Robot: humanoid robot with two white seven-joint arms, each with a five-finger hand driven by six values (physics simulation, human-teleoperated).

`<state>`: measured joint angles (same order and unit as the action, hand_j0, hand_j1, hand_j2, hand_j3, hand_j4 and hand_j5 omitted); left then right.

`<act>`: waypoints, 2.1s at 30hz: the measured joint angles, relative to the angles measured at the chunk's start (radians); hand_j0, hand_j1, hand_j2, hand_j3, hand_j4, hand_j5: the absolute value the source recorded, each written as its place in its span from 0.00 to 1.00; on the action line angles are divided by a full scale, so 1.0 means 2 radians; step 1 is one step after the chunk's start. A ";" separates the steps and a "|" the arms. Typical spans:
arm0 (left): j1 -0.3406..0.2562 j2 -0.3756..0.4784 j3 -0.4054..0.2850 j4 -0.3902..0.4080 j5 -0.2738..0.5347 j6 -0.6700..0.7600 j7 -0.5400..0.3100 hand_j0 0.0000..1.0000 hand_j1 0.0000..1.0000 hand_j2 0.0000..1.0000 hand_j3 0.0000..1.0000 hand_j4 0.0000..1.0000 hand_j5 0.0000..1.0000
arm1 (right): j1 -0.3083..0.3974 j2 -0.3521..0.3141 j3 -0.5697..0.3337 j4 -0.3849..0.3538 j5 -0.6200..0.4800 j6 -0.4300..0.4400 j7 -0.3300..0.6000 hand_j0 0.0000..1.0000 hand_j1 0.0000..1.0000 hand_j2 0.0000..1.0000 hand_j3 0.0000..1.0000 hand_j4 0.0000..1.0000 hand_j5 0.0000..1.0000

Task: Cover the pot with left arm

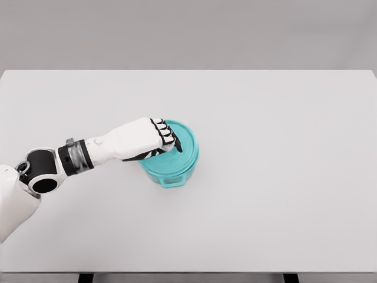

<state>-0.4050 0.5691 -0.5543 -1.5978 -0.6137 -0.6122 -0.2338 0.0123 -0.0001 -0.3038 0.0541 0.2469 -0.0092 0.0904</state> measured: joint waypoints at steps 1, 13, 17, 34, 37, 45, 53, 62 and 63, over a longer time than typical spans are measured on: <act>0.000 0.000 0.000 0.001 0.000 0.000 0.000 0.64 0.64 0.64 0.64 0.64 0.64 | 0.000 0.000 0.000 0.000 0.000 0.000 0.000 1.00 1.00 1.00 1.00 1.00 1.00; 0.000 0.000 0.000 0.003 0.000 0.000 0.000 0.67 0.67 0.67 0.67 0.67 0.67 | 0.000 0.000 0.000 0.000 0.000 0.000 0.000 1.00 1.00 1.00 1.00 1.00 1.00; 0.000 0.000 0.000 0.003 0.000 0.000 0.000 0.67 0.67 0.67 0.67 0.67 0.67 | 0.000 0.000 0.000 0.000 0.000 0.000 0.000 1.00 1.00 1.00 1.00 1.00 1.00; 0.000 0.001 0.001 0.003 0.001 0.000 0.000 0.69 0.69 0.69 0.69 0.69 0.69 | 0.000 0.000 0.000 0.000 0.000 0.000 0.000 1.00 1.00 1.00 1.00 1.00 1.00; 0.000 0.001 0.002 0.003 0.001 0.000 0.000 0.69 0.69 0.69 0.69 0.69 0.69 | 0.000 0.000 0.000 0.000 0.000 0.000 0.000 1.00 1.00 1.00 1.00 1.00 1.00; 0.001 0.002 0.004 0.002 0.002 0.000 0.000 0.69 0.69 0.69 0.69 0.69 0.69 | 0.000 0.000 0.000 0.000 0.000 0.000 0.000 1.00 1.00 1.00 1.00 1.00 1.00; -0.002 0.004 0.007 0.000 0.004 0.000 0.000 0.69 0.69 0.69 0.69 0.69 0.69 | 0.000 0.000 0.000 0.000 0.000 0.000 0.000 1.00 1.00 1.00 1.00 1.00 1.00; -0.002 0.006 0.008 -0.001 0.006 0.000 0.000 0.69 0.69 0.69 0.69 0.69 0.69 | 0.000 0.000 0.000 0.000 0.000 0.000 0.000 1.00 1.00 1.00 1.00 1.00 1.00; -0.002 0.006 0.008 -0.001 0.006 0.000 0.000 0.69 0.69 0.69 0.69 0.69 0.69 | 0.000 0.000 0.000 0.000 0.000 0.000 0.000 1.00 1.00 1.00 1.00 1.00 1.00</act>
<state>-0.4096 0.5815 -0.5373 -1.5995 -0.6022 -0.6120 -0.2330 0.0123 -0.0001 -0.3038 0.0537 0.2469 -0.0092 0.0904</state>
